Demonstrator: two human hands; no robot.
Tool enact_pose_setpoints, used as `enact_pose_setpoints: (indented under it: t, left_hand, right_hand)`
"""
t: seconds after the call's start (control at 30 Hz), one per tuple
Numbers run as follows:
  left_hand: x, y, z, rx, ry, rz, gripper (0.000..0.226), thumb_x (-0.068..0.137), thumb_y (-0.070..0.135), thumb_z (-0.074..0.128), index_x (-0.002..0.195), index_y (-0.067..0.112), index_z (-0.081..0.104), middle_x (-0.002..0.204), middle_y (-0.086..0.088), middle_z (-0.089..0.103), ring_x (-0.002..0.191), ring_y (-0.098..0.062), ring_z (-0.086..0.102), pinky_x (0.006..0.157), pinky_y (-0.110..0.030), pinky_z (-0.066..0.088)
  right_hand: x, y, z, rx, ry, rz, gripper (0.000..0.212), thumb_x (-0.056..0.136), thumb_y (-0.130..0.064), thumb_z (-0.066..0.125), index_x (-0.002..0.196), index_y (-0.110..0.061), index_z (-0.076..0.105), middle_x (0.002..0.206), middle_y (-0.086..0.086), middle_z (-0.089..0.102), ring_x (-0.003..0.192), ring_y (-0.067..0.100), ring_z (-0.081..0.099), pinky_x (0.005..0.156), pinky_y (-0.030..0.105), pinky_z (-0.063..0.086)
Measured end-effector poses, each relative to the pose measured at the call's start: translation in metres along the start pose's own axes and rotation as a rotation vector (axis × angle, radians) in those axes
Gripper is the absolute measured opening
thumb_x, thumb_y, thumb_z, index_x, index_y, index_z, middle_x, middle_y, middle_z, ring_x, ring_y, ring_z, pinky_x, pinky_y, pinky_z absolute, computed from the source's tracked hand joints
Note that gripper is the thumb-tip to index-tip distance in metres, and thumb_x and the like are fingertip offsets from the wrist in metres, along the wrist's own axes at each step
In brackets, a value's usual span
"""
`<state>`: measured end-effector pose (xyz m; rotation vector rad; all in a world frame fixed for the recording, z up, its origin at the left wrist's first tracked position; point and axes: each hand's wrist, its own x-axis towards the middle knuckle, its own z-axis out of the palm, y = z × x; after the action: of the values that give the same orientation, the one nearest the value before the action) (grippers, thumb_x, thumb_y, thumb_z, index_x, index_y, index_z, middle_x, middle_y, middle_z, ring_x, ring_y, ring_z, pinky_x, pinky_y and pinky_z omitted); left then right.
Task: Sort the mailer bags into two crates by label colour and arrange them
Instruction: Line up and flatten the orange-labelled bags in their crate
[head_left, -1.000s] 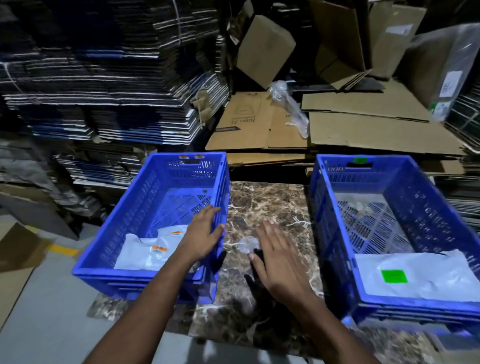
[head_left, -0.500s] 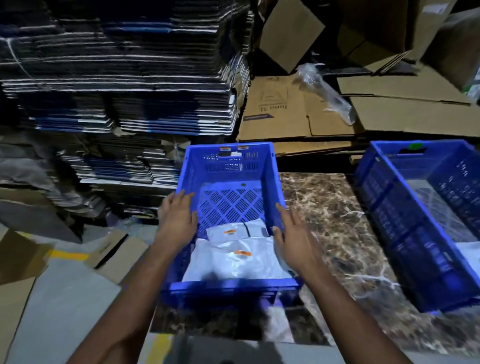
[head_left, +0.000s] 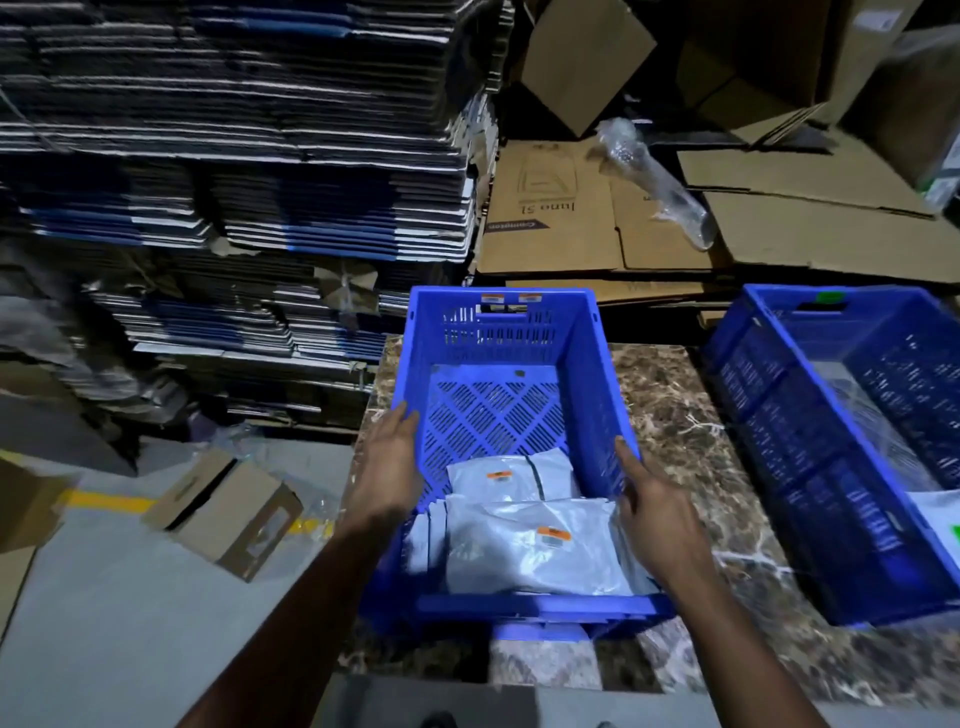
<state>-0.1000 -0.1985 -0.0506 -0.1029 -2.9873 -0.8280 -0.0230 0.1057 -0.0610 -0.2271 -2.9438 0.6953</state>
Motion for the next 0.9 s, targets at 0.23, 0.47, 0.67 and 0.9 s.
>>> enact_pose_setpoints:
  t: [0.23, 0.47, 0.67, 0.9]
  left_hand:
    - [-0.016, 0.053, 0.034, -0.086, -0.029, 0.098, 0.074, 0.078, -0.016, 0.043, 0.149, 0.005, 0.039, 0.160, -0.011, 0.030, 0.149, -0.026, 0.023, 0.121, -0.024, 0.011]
    - [-0.005, 0.058, 0.036, -0.022, -0.082, 0.116, 0.068, 0.089, -0.002, 0.045, 0.154, 0.006, 0.028, 0.163, -0.011, 0.020, 0.151, -0.024, 0.018, 0.124, -0.031, 0.012]
    - [0.034, 0.066, 0.043, 0.366, -0.240, 0.144, 0.081, 0.097, 0.030, 0.050, 0.158, 0.016, 0.000, 0.166, -0.001, -0.013, 0.153, -0.023, -0.007, 0.123, -0.049, 0.013]
    - [0.030, 0.067, 0.047, 0.402, -0.199, 0.138, 0.081, 0.098, 0.038, 0.046, 0.158, 0.017, -0.005, 0.165, 0.001, -0.016, 0.152, -0.020, -0.013, 0.124, -0.049, 0.011]
  right_hand:
    - [-0.028, 0.062, -0.030, 0.019, 0.110, 0.053, 0.068, 0.085, 0.003, 0.059, 0.147, -0.024, 0.049, 0.112, 0.021, 0.066, 0.082, 0.037, 0.066, 0.070, 0.042, 0.051]
    - [-0.023, 0.067, -0.044, -0.199, 0.136, 0.002, 0.052, 0.090, -0.017, 0.064, 0.142, -0.019, 0.054, 0.140, 0.015, 0.057, 0.111, 0.041, 0.057, 0.090, 0.046, 0.053]
    - [0.063, 0.017, -0.017, -0.083, -0.213, -0.226, 0.043, 0.094, -0.019, 0.058, 0.137, -0.021, 0.057, 0.133, 0.009, 0.063, 0.117, 0.031, 0.058, 0.093, 0.043, 0.053]
    - [0.108, 0.012, 0.062, -0.477, -0.841, -0.235, 0.049, 0.080, -0.032, 0.074, 0.124, -0.018, 0.056, 0.127, 0.011, 0.060, 0.118, 0.033, 0.058, 0.095, 0.044, 0.053]
